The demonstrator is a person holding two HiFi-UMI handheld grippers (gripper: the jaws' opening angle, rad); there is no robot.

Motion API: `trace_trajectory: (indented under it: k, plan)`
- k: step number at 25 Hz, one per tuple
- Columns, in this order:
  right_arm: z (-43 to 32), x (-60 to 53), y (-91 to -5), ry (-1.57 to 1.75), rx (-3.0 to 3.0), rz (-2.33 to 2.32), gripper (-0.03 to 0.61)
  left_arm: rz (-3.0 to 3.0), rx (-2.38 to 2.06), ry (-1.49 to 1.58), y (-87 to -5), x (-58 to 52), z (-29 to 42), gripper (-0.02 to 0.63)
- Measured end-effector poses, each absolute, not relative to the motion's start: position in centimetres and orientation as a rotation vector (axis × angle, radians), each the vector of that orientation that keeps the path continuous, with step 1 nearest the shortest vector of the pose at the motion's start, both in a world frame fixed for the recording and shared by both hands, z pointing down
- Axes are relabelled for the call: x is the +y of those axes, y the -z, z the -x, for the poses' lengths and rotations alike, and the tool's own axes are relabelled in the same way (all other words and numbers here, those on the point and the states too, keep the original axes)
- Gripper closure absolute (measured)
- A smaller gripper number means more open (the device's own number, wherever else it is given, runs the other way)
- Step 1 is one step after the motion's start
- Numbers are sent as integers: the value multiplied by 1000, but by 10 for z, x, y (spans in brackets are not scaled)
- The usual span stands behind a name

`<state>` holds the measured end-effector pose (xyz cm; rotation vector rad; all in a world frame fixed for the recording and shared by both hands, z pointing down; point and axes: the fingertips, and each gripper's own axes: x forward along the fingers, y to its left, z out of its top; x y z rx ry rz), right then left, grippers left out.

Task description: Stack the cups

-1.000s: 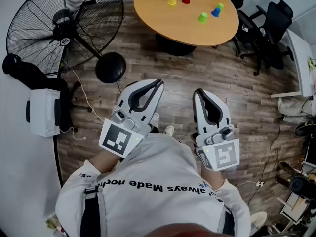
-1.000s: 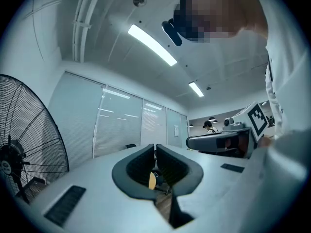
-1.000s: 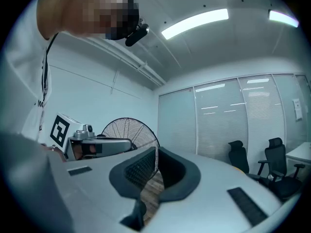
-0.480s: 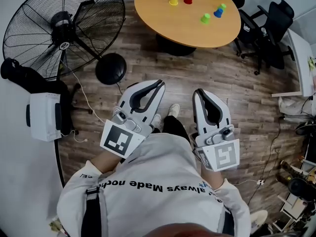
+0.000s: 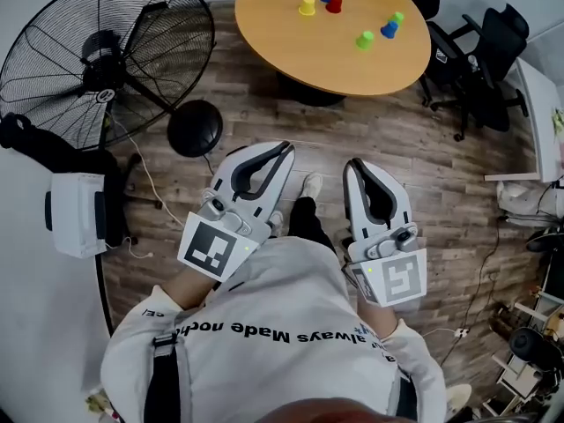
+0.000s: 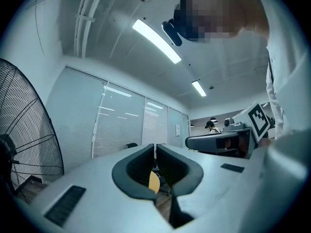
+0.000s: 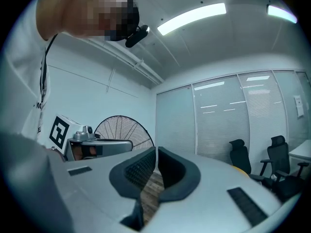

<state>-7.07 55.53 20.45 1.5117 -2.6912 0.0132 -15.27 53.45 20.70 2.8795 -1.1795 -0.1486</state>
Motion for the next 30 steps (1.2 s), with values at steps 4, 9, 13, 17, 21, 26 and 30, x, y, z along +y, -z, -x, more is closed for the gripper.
trace_trajectory:
  k: [4,9,13,17,21,26,30]
  plan:
    - [49,528,-207,-15,-2699,-1514,540,-2886,-1185,148,-207,507,130,578]
    - [17,484,-203,-19,-2721,-1521,540,-2895,-1184,137,-203,463,96,578]
    - [-11,445,-200,-25,-2730,-1520,540,-2899,-1194,126,-200,424,68,578]
    - [-41,412,-195,-14,-2729,-1540,540,-2899,-1205,120,-198,390,40,578]
    - [-70,387,-194,-20,-2730,-1548,540,-2904,-1205,113,-195,363,12,578]
    - [-97,362,-192,-21,-2736,-1558,540,-2907,-1199,100,-196,338,-14,578]
    - [-114,349,-197,-17,-2735,-1525,540,-2911,-1203,88,-197,322,-31,578]
